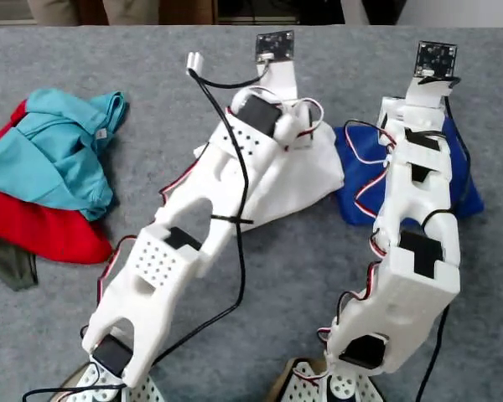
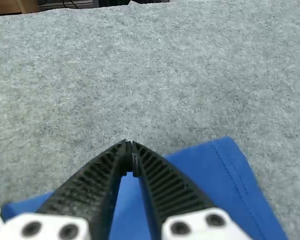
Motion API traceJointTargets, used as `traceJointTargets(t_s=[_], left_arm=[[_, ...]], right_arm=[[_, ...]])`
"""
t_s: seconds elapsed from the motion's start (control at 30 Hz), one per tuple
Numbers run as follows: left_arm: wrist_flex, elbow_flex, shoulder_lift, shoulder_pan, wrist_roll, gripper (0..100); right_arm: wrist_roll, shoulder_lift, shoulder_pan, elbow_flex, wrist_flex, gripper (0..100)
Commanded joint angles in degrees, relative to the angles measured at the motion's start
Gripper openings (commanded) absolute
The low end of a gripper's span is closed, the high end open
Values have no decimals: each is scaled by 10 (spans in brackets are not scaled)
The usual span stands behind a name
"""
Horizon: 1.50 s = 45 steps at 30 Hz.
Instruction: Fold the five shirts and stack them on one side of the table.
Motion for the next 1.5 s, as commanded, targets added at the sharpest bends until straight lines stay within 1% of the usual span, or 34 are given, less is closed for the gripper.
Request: traceJointTargets(t_s=[0.0,0.13,0.37,0.47,0.57,0.87,0.93,1.03,1.1,1.23,1.33,1.47], left_arm=[[1,-71,8,18,7,20],[-4,-99,23,32,23,20],[-33,-105,41,32,32,21],[-47,-105,41,33,32,21],[-61,-104,41,33,34,21],[-59,-105,41,33,33,22],[-59,-105,41,33,33,42],[-55,-105,40,33,35,126],[-54,-105,39,30,47,163],[-47,-106,36,27,57,162],[-31,-121,29,1,56,147],[38,-173,24,-84,56,89]], right_arm=[[-3,-12,6,-15,-15,5],[-4,-12,8,-15,-15,5],[-7,-12,15,-15,-15,5],[-31,-13,19,-15,-15,5],[-34,-13,19,-15,-15,5],[-34,-13,19,-15,-15,5],[-34,-14,18,-15,-12,5],[-35,-14,18,-15,-11,5],[-35,-14,18,-14,-11,5],[-35,-14,16,-14,-11,5],[-34,-14,16,-14,-11,5],[-34,-14,15,-14,-11,5]])
